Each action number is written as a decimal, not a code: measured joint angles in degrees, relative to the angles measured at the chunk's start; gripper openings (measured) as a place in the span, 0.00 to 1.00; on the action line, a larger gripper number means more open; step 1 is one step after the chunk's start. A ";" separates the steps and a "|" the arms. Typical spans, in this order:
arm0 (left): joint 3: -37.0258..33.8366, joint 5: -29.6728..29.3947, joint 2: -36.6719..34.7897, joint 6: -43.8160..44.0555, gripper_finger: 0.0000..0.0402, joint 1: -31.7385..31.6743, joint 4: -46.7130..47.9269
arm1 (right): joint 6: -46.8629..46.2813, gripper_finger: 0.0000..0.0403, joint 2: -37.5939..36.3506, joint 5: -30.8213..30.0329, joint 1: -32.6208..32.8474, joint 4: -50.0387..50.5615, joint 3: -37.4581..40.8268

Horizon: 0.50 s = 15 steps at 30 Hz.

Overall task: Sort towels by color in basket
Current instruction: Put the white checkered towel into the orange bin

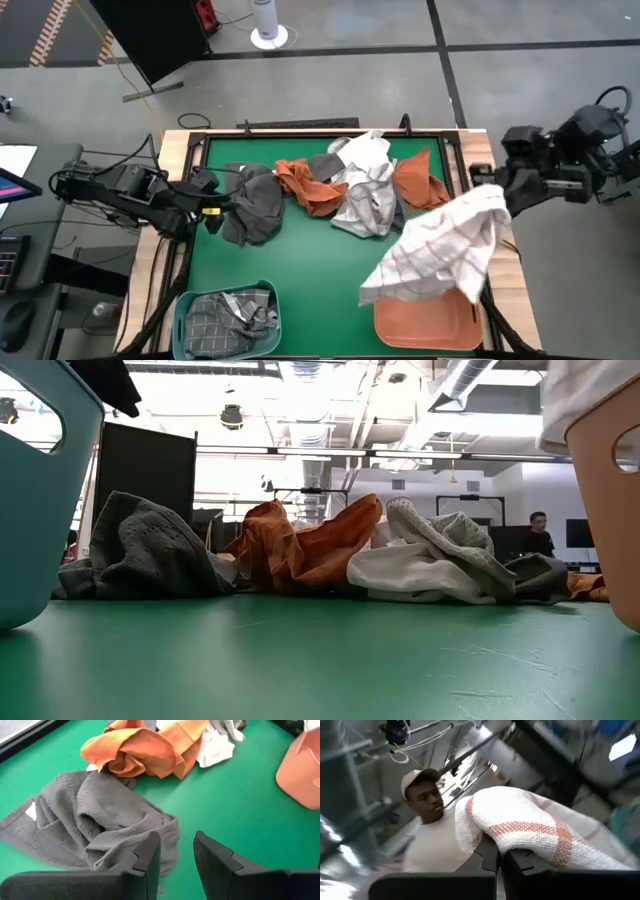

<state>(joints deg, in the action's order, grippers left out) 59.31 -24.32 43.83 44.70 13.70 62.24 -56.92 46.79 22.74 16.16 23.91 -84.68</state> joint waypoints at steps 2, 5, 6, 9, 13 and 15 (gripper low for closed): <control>0.00 0.04 -0.02 0.12 0.27 -0.35 0.00 | -4.98 0.07 0.12 -0.11 2.03 0.12 0.04; 0.00 1.25 0.00 0.15 0.27 -0.99 0.00 | -10.93 0.07 0.02 -0.16 4.26 0.06 0.09; 0.00 1.76 0.00 0.43 0.27 -1.21 0.01 | -13.34 0.07 -0.17 -0.15 4.95 0.62 0.09; 0.00 2.88 -0.02 1.74 0.27 -1.80 0.02 | -20.13 0.07 -0.52 -0.15 7.23 5.84 0.07; 0.00 3.10 -0.02 2.82 0.27 -2.17 0.03 | -27.11 0.07 -0.32 -0.15 10.18 17.36 0.09; 0.00 3.13 -0.02 2.92 0.27 -2.20 0.04 | -28.57 0.07 0.34 -0.21 11.70 21.94 0.13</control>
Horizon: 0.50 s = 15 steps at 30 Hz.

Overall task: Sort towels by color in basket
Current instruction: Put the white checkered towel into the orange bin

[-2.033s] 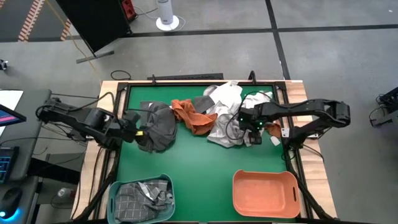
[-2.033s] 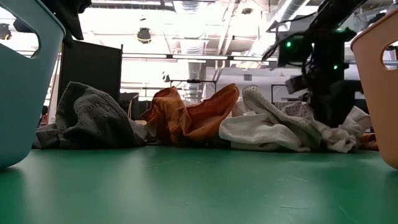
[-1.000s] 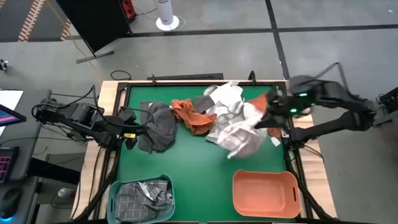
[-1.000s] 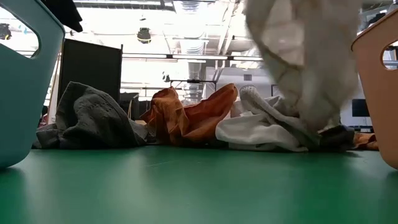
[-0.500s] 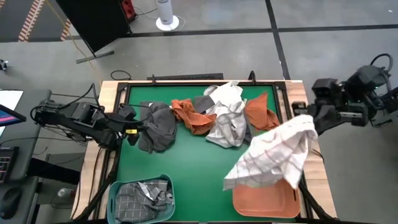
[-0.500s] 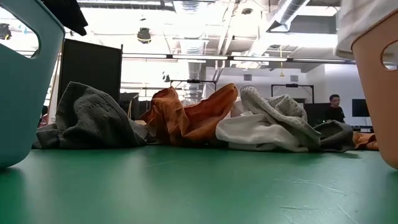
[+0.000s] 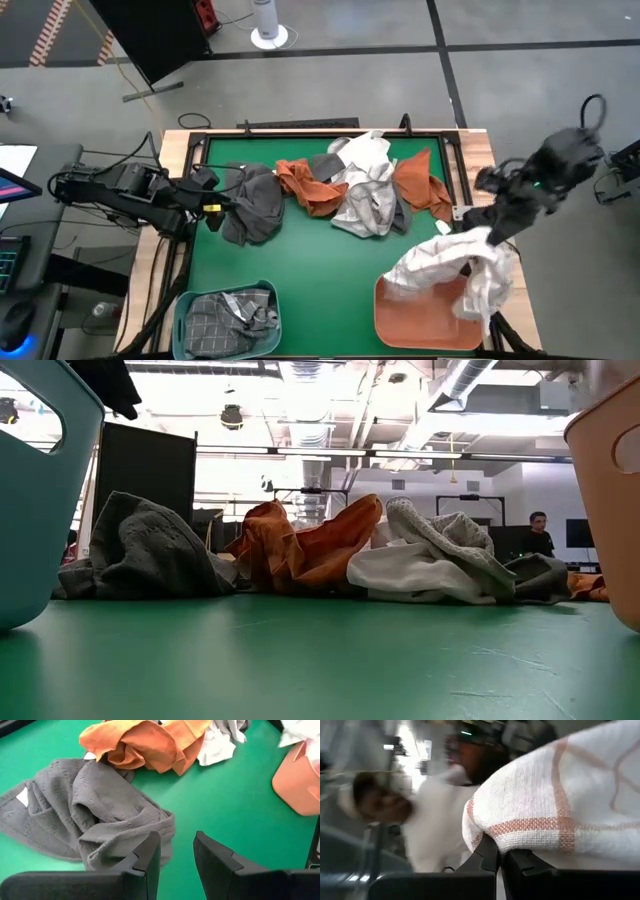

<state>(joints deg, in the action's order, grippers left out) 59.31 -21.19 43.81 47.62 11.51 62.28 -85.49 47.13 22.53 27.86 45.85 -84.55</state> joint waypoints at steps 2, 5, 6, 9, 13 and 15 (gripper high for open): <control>0.00 0.02 0.00 0.01 0.27 0.00 0.06 | -0.16 0.07 1.01 -0.03 1.20 2.79 0.00; 0.00 0.01 0.00 0.00 0.27 0.00 0.53 | -0.18 0.07 2.76 -0.02 3.08 3.53 0.00; 0.00 0.02 0.00 0.00 0.27 0.00 0.73 | -0.19 0.07 3.36 -0.01 3.74 2.86 0.00; 0.00 0.02 0.02 -0.01 0.27 0.00 1.54 | -0.15 0.07 5.09 -0.03 5.75 -4.61 0.00; -0.01 0.01 0.00 -1.01 0.27 0.01 1.60 | 1.38 0.07 8.45 -1.77 7.14 -17.31 0.00; 0.00 0.01 0.00 -1.86 0.27 0.01 1.61 | 1.68 0.07 10.26 -1.89 7.51 -19.55 -0.02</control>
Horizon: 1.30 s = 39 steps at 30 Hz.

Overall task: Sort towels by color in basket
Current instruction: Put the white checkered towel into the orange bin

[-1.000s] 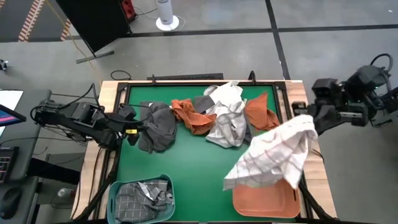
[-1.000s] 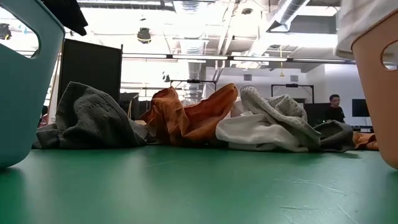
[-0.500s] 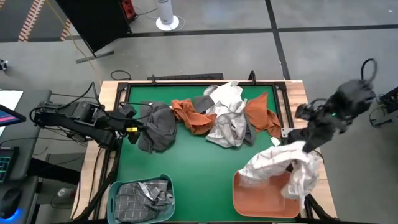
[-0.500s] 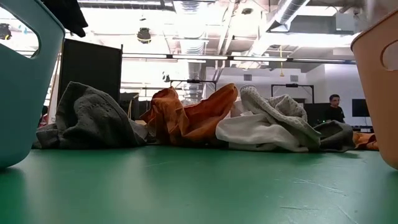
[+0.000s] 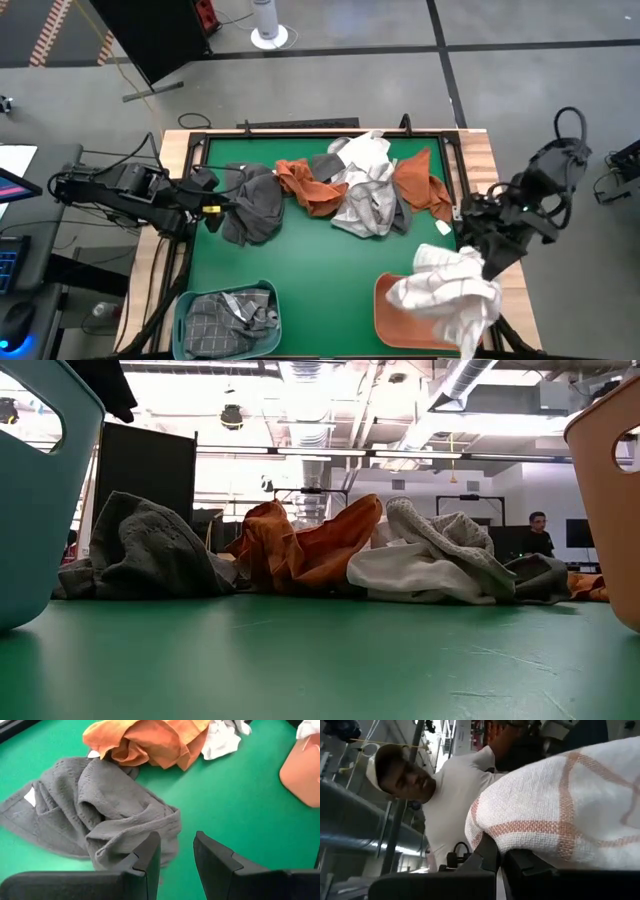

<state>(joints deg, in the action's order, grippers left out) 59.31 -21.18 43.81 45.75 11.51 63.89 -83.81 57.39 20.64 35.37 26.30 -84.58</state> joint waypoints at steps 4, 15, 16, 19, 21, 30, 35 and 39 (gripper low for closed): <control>0.00 0.01 0.00 -1.08 0.27 0.01 0.01 | -0.87 0.07 4.31 0.37 1.58 0.01 0.02; 0.00 1.53 -1.25 -2.01 0.27 0.02 0.22 | -2.90 0.07 10.16 -1.60 5.58 -8.64 0.09; 0.00 1.72 -1.50 -2.02 0.27 0.02 0.21 | -2.91 0.07 10.08 -2.12 5.75 -7.45 0.06; 0.00 2.67 -2.18 -1.99 0.27 0.03 0.20 | -2.91 0.07 9.53 -4.16 5.97 0.15 0.02; 0.04 2.86 -2.81 -1.79 0.27 0.04 0.21 | -3.27 0.07 8.87 -5.46 6.09 8.06 0.02; 0.17 5.30 -4.17 1.31 0.27 0.04 0.16 | -10.15 0.07 7.93 -5.91 5.75 38.18 0.02; 0.17 6.41 -4.13 1.44 0.27 0.04 0.15 | -15.61 0.07 9.90 0.68 5.89 44.63 0.02; 0.17 6.41 -4.13 1.31 0.27 0.04 0.16 | -20.49 0.07 12.85 11.32 5.91 51.54 0.02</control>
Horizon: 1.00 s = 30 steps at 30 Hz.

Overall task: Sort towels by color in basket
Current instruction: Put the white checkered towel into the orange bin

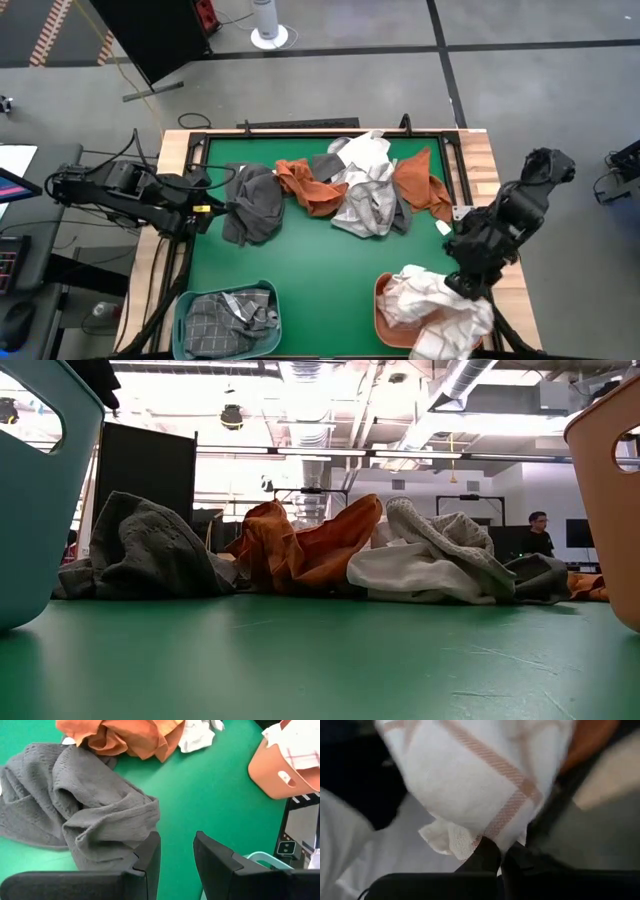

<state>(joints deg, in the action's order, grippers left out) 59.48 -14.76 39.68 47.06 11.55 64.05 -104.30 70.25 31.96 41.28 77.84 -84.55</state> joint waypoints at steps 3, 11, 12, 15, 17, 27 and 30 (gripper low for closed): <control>0.00 -0.01 0.00 -0.82 0.27 0.00 -0.02 | -0.73 0.07 1.75 2.64 0.02 -0.81 0.00; 0.00 -0.07 0.00 -2.71 0.27 0.00 -0.03 | 7.92 0.08 8.20 1.62 -2.23 -6.57 0.00; 0.00 -0.07 0.00 -2.82 0.27 0.00 -0.04 | 10.29 0.08 9.31 0.63 -2.56 -7.25 0.00; 0.00 -0.07 0.00 -2.81 0.27 0.00 -0.04 | 17.20 0.07 13.06 -4.17 -2.92 -7.46 0.20; 0.00 -0.07 0.00 -2.79 0.27 0.00 -0.04 | 20.25 0.07 15.08 -5.55 -2.93 -9.12 1.98; 0.02 2.29 0.00 -3.95 0.27 0.00 0.89 | 10.51 0.07 15.79 -13.00 -1.29 -27.24 19.67; 0.02 2.96 0.00 -3.92 0.27 0.00 2.05 | 3.68 0.07 14.31 -14.82 0.08 -31.93 25.00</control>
<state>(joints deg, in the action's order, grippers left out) 59.51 -11.80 39.68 43.14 11.55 66.11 -100.62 84.55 17.14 41.36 45.91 -59.56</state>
